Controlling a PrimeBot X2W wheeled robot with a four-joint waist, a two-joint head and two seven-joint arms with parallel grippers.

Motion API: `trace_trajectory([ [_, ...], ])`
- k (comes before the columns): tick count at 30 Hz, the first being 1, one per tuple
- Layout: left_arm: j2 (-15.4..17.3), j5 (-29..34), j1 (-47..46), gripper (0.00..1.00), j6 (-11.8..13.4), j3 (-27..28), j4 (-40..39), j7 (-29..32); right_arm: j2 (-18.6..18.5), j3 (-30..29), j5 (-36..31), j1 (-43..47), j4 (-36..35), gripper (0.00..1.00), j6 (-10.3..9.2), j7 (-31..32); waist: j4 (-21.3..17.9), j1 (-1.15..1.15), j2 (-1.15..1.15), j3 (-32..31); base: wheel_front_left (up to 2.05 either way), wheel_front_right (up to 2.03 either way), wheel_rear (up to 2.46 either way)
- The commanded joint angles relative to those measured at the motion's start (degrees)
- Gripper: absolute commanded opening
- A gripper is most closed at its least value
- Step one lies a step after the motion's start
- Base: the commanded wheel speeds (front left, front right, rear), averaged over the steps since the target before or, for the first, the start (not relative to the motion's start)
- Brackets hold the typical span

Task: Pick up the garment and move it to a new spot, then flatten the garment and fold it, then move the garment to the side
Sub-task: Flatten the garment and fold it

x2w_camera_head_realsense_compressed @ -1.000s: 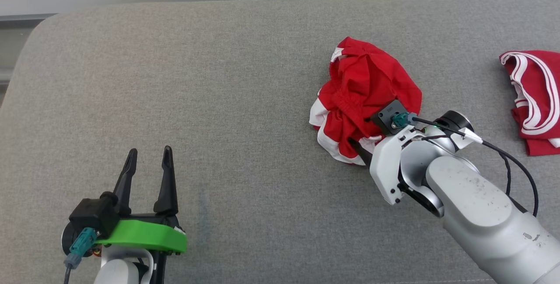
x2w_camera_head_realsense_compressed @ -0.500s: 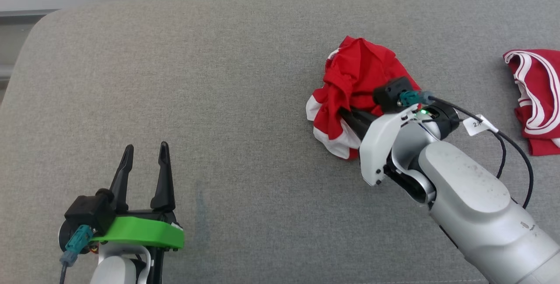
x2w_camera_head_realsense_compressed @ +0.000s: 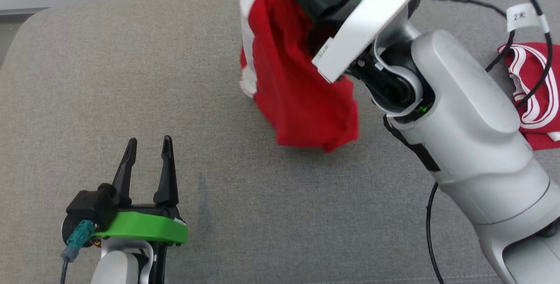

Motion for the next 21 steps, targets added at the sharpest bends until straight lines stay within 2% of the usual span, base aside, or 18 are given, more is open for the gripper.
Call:
trace_trajectory([
  [1, 0.1, -0.4, -0.8, 1.00, -0.1, 0.0, -0.1, -0.1, -0.4, 0.3, 0.6, -1.6, -0.5, 0.00, 0.03, -1.7, 0.2, 0.00, 0.00, 0.2, 0.00, 0.00, 0.00],
  [5, 0.1, -0.5, -1.0, 1.00, -0.1, -0.1, -0.1, -0.1, -2.9, 0.7, 1.7, -3.5, -1.5, 0.00, 0.03, -6.5, 0.4, 0.00, 0.00, 0.6, 0.00, 0.00, 0.00],
  [10, 0.1, -0.3, -0.9, 1.00, -0.1, 0.1, -0.1, -0.1, -11.8, 4.4, 2.5, 0.8, 0.4, 0.00, 0.03, -3.2, 0.1, 0.00, 0.00, 1.0, 0.00, 0.00, 0.00],
  [13, 0.1, -0.3, -1.0, 1.00, -0.1, 0.1, -0.1, -0.2, -20.6, 7.9, -3.4, 3.6, 3.0, 0.00, 0.02, -1.4, 0.0, 0.00, 0.00, 1.2, 0.00, 0.00, 0.00],
  [15, 0.1, -0.2, -1.1, 1.00, -0.1, 0.0, -0.1, -0.2, -24.4, 9.8, -7.7, 5.3, 5.1, 0.00, 0.03, -1.8, -0.2, 0.00, 0.00, 1.3, 0.00, 0.00, 0.00],
  [21, 0.1, 0.3, -1.3, 1.00, -0.1, 0.0, 0.1, -0.2, -29.4, 11.9, -12.8, 9.7, 12.5, 0.00, 0.02, -1.1, -0.8, 0.00, 0.00, 1.1, 0.00, 0.00, 0.00],
])
